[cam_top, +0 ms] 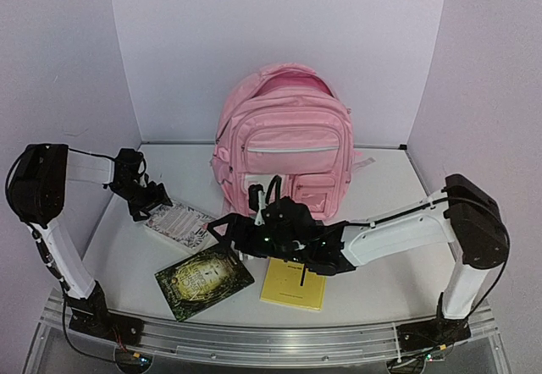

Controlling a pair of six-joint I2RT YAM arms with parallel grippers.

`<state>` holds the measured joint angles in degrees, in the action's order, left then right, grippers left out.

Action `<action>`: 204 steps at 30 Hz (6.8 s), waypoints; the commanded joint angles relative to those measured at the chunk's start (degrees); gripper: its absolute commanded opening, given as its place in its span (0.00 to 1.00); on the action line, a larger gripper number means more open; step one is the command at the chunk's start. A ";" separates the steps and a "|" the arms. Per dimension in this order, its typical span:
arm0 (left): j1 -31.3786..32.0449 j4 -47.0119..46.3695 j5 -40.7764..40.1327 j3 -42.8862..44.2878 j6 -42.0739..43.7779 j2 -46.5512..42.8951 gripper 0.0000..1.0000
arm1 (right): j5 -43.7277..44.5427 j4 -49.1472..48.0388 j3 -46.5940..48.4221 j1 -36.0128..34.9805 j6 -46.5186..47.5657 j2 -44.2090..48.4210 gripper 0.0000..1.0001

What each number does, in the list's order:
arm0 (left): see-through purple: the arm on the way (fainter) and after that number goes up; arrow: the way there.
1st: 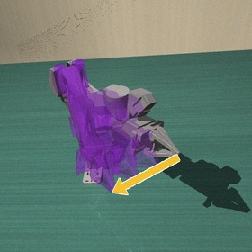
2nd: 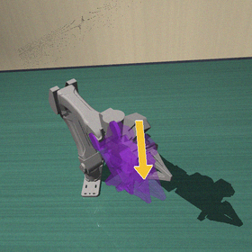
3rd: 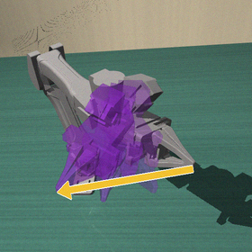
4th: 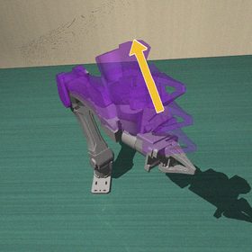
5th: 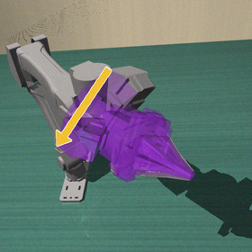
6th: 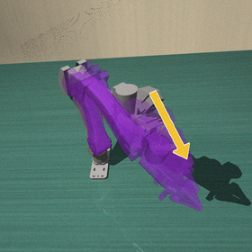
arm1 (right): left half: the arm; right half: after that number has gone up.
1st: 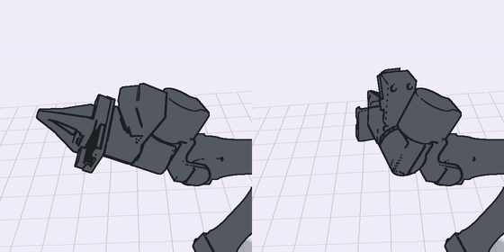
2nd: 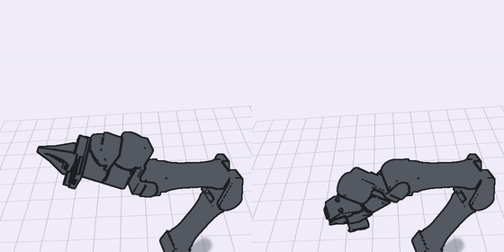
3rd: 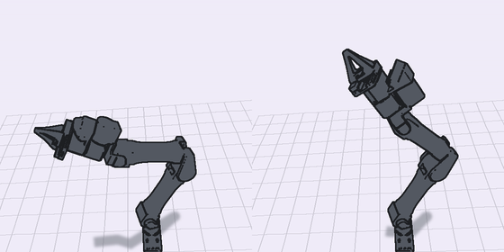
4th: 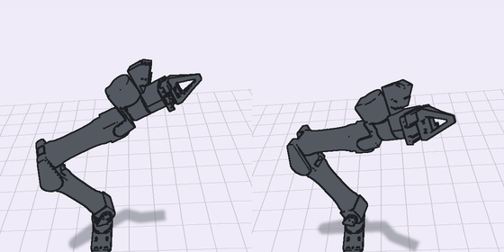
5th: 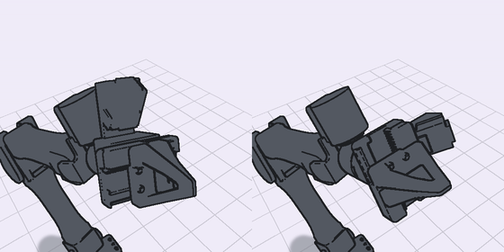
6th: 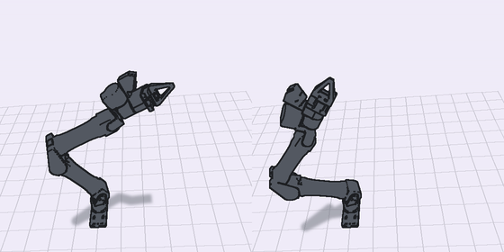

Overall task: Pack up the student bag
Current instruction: Pick up the book from the center of the board.

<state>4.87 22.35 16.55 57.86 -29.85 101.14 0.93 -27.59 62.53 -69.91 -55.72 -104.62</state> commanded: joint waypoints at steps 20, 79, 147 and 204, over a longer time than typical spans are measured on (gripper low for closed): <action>1.61 2.28 -5.91 -3.01 3.42 -0.92 0.75 | 6.86 1.90 26.79 0.17 -14.12 -31.23 0.60; 1.90 1.59 3.41 -10.45 0.34 -21.03 0.80 | -0.41 -23.85 26.42 2.32 -7.65 -28.56 0.00; 18.16 16.98 61.05 1.57 28.34 -28.05 0.49 | -46.99 20.36 11.37 15.13 40.16 21.13 0.00; 18.33 16.64 47.44 13.82 27.41 -27.67 0.49 | -43.44 24.88 23.75 18.60 35.78 15.08 0.00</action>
<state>23.19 44.61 74.04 65.22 1.14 71.82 -55.08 4.73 83.88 -50.18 -20.53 -97.39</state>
